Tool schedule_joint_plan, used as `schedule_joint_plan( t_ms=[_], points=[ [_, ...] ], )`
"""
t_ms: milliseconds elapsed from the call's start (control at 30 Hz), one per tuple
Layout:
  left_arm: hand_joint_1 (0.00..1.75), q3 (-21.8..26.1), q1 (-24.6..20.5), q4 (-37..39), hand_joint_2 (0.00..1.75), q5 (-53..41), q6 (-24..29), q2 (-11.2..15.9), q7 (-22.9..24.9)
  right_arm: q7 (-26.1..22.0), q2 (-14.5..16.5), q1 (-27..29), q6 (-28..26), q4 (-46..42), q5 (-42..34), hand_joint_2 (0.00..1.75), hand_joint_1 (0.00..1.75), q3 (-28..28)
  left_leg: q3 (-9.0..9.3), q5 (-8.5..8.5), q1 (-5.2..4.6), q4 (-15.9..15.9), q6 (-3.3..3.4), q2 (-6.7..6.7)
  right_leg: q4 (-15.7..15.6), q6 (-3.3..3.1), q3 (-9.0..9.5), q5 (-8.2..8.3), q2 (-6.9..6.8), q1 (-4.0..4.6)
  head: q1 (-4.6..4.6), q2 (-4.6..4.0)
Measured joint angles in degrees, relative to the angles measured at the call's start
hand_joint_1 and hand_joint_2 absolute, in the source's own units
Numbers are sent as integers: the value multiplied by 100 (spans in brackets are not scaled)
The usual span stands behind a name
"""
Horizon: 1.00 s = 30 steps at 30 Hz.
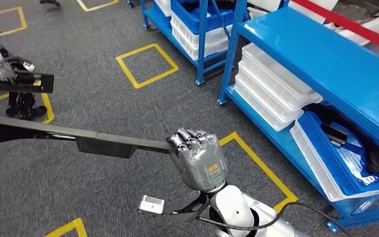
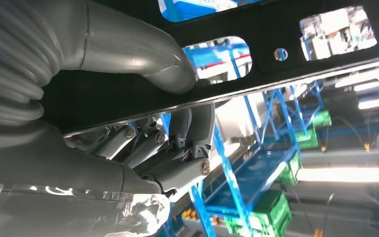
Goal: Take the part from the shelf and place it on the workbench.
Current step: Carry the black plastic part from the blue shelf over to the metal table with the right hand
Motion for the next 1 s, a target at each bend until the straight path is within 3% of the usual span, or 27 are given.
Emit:
schedule_joint_plan(
  t_ms=[67,133,233,267,300,333,433,500,567,600,667,733,767,800,833,867,933,1000],
  points=[
    [0,0,4,-1,175,-1,-7,2,0,-1,3,2,2,1,0,175,175,0,-25,22,17,-11,-62,-79,-18,-55,0,14,-64,20,-6,0],
    [0,0,5,1,175,-1,-8,8,1,1,8,-4,6,1,1,175,175,0,-65,-62,19,119,-124,-19,-49,-112,29,30,-170,7,-31,0],
    [0,0,-3,2,175,-1,-10,13,1,3,10,-2,13,1,1,175,175,0,-488,-517,34,1060,-208,326,-68,-164,64,20,-364,11,-114,0],
    [0,-1,-2,2,175,-1,-11,13,1,3,10,1,15,1,1,175,175,0,-642,-620,43,1365,-226,395,-67,-176,70,11,-430,23,-121,0],
    [0,-1,2,2,175,-1,-14,13,1,3,10,3,16,1,1,175,175,0,-707,-614,45,1484,-229,434,-66,-182,76,2,-493,33,-122,0],
    [0,-2,6,2,175,-1,-15,13,1,3,10,4,17,1,1,175,175,0,-669,-511,43,1395,-220,461,-65,-184,87,-8,-552,42,-123,0],
    [0,-2,2,2,175,-1,-17,13,1,3,10,-1,17,1,1,175,175,0,-161,-34,-15,341,-123,663,-69,-155,142,-54,-703,62,-123,0],
    [0,-2,0,2,175,-1,-17,13,2,3,11,-5,17,1,1,175,175,0,-12,34,-73,-8,-60,752,-83,-119,164,-75,-774,73,-121,0],
    [0,-2,9,2,175,1,-17,16,3,4,14,-7,22,1,1,175,175,0,-7,46,-90,-49,-9,672,-119,-72,196,-82,-836,77,-119,0],
    [0,-2,12,2,175,1,-17,17,3,2,16,-7,26,2,1,175,175,-1,18,64,-78,-96,21,634,-107,-48,213,-112,-813,72,-116,0],
    [0,-2,5,2,175,1,-17,19,3,-8,19,-17,33,2,4,175,175,-2,77,107,-40,-194,90,560,166,-13,117,-312,-627,67,-100,0],
    [0,-1,-1,2,175,1,-17,19,3,-17,18,-22,37,3,4,175,175,-4,92,119,-29,-215,129,478,847,0,-218,-641,-419,59,-68,0],
    [0,-1,0,2,175,2,-16,19,3,-21,17,-20,39,7,3,175,175,-4,90,116,-30,-209,140,429,1181,7,-398,-751,-379,59,-54,0],
    [0,0,3,3,175,4,-14,19,4,-25,17,-17,41,13,2,175,175,-4,90,111,-31,-201,142,371,1367,17,-514,-756,-364,56,-46,0],
    [0,0,5,3,175,6,-11,20,4,-29,17,-16,43,20,1,175,175,-3,90,105,-28,-188,139,309,1348,23,-535,-651,-359,51,-44,0],
    [0,0,5,4,175,7,-7,19,4,-33,17,-18,44,26,1,175,175,-3,91,94,-21,-168,130,245,1108,28,-448,-453,-348,41,-41,0],
    [0,1,2,4,175,7,13,18,4,-37,18,-33,46,33,1,175,175,-2,64,52,-15,-87,81,120,373,31,-150,-85,-206,11,-24,0],
    [0,1,2,4,175,4,35,17,4,-39,19,-46,48,37,-2,175,175,-2,10,24,-15,-11,23,25,-6,4,0,16,-75,-1,-19,0]
  ],
)
